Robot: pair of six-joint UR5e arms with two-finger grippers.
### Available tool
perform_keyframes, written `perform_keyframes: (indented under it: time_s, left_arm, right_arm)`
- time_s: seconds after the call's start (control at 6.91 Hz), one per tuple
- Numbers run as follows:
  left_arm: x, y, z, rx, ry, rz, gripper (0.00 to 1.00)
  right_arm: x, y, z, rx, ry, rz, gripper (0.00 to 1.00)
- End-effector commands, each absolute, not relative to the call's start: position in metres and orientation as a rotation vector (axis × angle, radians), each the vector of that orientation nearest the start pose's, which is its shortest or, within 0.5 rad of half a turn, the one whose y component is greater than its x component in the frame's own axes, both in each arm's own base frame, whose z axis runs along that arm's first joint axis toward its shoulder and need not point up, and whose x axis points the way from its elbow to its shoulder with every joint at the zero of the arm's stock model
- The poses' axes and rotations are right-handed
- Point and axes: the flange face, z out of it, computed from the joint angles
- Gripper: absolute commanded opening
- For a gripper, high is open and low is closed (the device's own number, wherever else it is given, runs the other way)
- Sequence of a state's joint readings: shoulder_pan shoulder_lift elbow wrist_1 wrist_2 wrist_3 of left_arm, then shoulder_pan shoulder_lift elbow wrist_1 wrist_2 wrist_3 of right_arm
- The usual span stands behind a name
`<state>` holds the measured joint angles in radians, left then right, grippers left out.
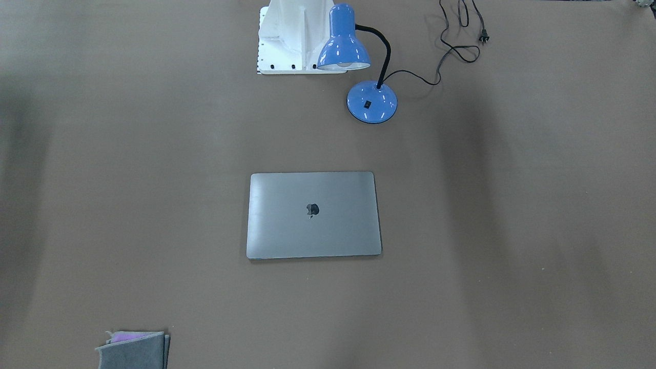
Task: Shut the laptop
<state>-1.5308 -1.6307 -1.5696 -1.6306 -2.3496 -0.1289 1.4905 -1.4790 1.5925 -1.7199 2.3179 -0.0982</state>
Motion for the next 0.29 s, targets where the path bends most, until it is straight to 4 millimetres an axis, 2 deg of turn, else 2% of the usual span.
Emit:
perform_keyframes:
  time_s: [0.0, 0.14]
  left_arm:
    - [-0.0423, -0.5265, 0.6217, 0.048, 0.785, -0.038, 0.99]
    - [-0.0422, -0.5264, 0.6216, 0.047, 0.787, -0.038, 0.99]
  right_arm:
    - [0.0236, -0.5287, 0.6186, -0.028, -0.748, -0.156, 1.00]
    - [0.0235, -0.5281, 0.6178, -0.027, -0.750, -0.155, 1.00]
